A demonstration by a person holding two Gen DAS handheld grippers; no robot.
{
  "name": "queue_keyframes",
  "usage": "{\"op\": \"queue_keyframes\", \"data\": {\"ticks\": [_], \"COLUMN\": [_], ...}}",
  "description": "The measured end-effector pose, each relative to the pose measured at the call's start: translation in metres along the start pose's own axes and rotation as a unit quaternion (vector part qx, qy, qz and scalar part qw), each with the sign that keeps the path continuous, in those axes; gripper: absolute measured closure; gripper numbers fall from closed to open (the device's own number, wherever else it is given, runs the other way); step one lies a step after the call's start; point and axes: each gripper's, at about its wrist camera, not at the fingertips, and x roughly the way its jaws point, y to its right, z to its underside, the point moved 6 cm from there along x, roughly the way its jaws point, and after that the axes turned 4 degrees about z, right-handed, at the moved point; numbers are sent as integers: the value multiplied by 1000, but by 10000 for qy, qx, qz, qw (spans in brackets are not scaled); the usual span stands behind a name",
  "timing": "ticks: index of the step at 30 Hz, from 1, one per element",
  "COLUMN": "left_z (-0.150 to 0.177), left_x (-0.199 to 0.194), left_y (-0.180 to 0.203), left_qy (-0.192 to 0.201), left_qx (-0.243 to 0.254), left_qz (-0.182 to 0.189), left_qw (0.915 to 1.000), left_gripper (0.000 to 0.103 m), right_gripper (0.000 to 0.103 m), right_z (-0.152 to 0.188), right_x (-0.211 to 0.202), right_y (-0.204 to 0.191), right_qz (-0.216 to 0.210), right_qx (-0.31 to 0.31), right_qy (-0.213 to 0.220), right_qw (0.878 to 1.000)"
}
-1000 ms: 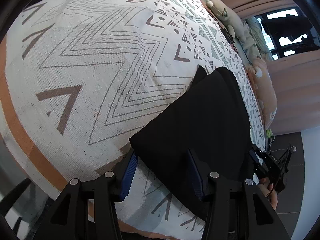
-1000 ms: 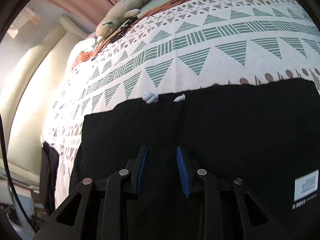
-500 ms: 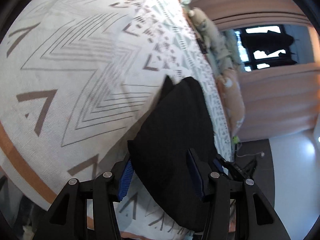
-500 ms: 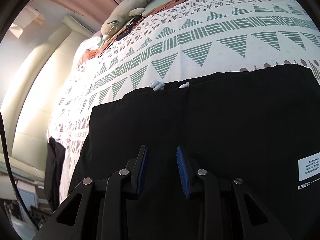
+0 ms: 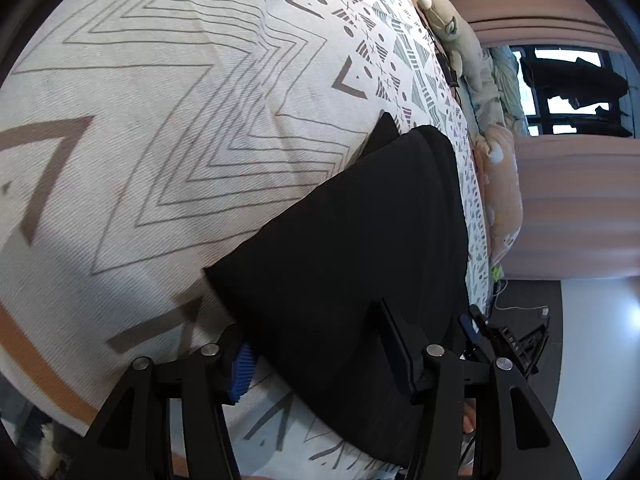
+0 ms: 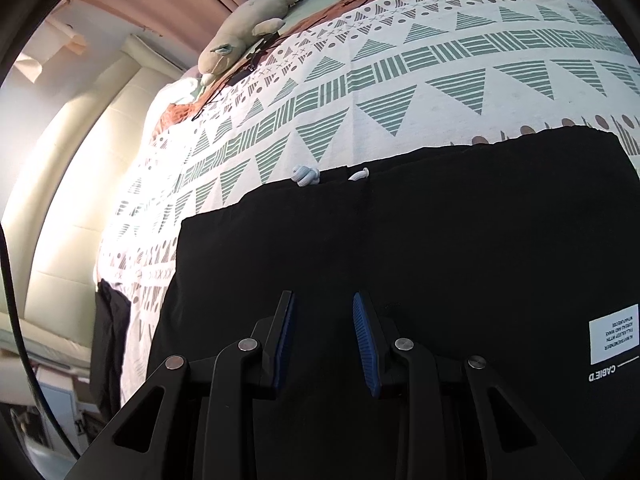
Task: Fold large clothes
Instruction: 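Close both tools on the folded shirt edge, then lift the edge with both tools, fold the shirt in half, then open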
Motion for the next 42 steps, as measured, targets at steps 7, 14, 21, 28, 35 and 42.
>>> {"op": "queue_keyframes", "data": {"ticks": [7,14,21,28,35,42], "left_z": [-5,-10,-19,-13,0,23], "left_x": [-9,-22,-13,-25,-38,-43], "left_y": [3,22,20,41,89,146], "left_qy": [290,414,352,326,264,117], "left_qx": [-40,471,516,840,1374,1902], "left_qz": [445,387,149,432,801,1091], "left_qw": [9986,9973,9979,9950,9869,9756], "left_gripper": [46,50,70,88,90,91], "right_gripper": [73,73,73,72,72,73], "right_z": [9,41,93,133,170,199], "right_x": [-6,-18,-39,-48,-46,-49], "right_y": [0,-6,-4,-12,-26,-21], "right_qz": [89,150,297,326,318,323], "right_qx": [-34,-85,-176,-180,-348,-214], "right_qy": [-3,-120,-177,-356,-523,-456], "right_qw": [10000,9998,9992,9987,9975,9982]}}
